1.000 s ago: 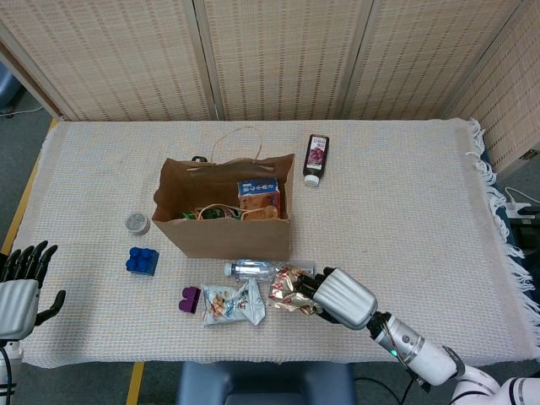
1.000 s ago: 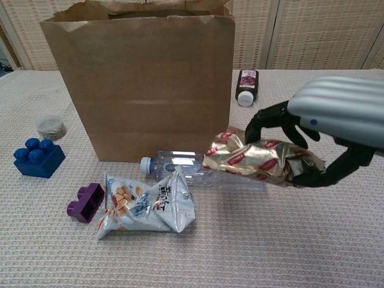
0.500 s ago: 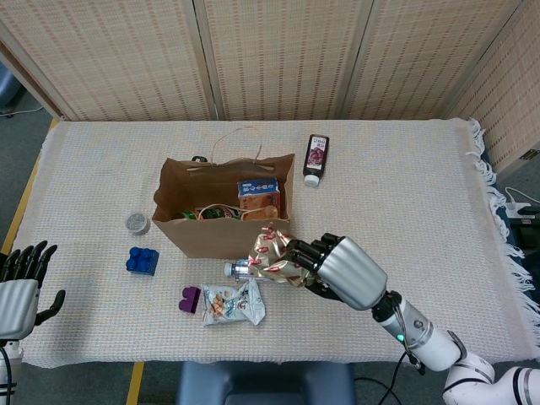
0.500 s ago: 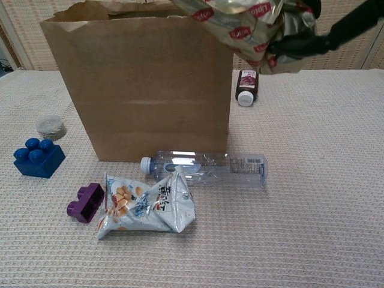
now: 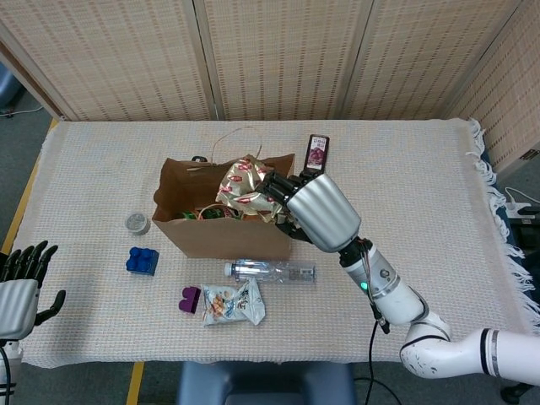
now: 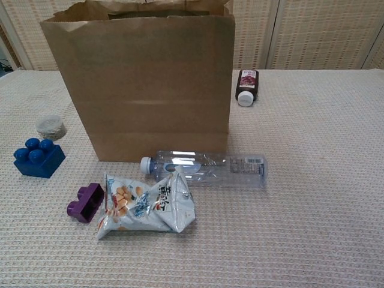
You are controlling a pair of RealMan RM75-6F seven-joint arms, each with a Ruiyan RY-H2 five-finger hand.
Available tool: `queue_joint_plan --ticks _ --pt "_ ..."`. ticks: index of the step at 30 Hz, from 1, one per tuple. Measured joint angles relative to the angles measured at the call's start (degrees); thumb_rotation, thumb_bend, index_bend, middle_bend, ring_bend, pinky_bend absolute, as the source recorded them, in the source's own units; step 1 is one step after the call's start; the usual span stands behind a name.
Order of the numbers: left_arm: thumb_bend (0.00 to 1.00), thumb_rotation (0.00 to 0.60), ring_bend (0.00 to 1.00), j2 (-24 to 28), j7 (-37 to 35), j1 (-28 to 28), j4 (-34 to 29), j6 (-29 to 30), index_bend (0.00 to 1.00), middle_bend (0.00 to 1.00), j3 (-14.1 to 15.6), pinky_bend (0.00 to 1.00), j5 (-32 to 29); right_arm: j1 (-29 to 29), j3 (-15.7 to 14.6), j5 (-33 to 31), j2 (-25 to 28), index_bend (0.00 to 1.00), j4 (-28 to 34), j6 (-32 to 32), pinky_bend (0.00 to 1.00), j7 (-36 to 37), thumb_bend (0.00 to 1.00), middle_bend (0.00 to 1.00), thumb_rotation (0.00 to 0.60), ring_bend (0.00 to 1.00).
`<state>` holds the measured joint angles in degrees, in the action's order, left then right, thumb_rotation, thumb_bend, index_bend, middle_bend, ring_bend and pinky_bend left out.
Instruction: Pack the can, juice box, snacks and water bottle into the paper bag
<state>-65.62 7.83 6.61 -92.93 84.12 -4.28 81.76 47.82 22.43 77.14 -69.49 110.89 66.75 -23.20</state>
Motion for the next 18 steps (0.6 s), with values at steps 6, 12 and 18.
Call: queue_joint_plan --ticks 6,12,18 --pt "0.37 0.6 0.0 0.13 -0.54 0.04 0.09 -0.14 0.08 0.0 0.05 0.0 0.12 5.43 2.7 -8.44 -2.95 0.72 -2.64 -3.1 0.63 -6.41 0.32 0.61 0.6 0.59" --pt "0.37 0.6 0.0 0.21 -0.92 0.06 0.17 -0.21 0.08 0.0 0.08 0.0 0.17 9.42 3.23 -14.31 -6.39 0.72 -6.56 -4.35 0.63 -10.97 0.32 0.61 0.6 0.59" --pt "0.37 0.6 0.0 0.31 -1.31 0.12 0.23 -0.36 0.08 0.0 0.08 0.0 0.17 11.44 2.08 -17.63 -8.2 0.7 -9.42 -4.78 0.62 -14.52 0.32 0.61 0.6 0.59"
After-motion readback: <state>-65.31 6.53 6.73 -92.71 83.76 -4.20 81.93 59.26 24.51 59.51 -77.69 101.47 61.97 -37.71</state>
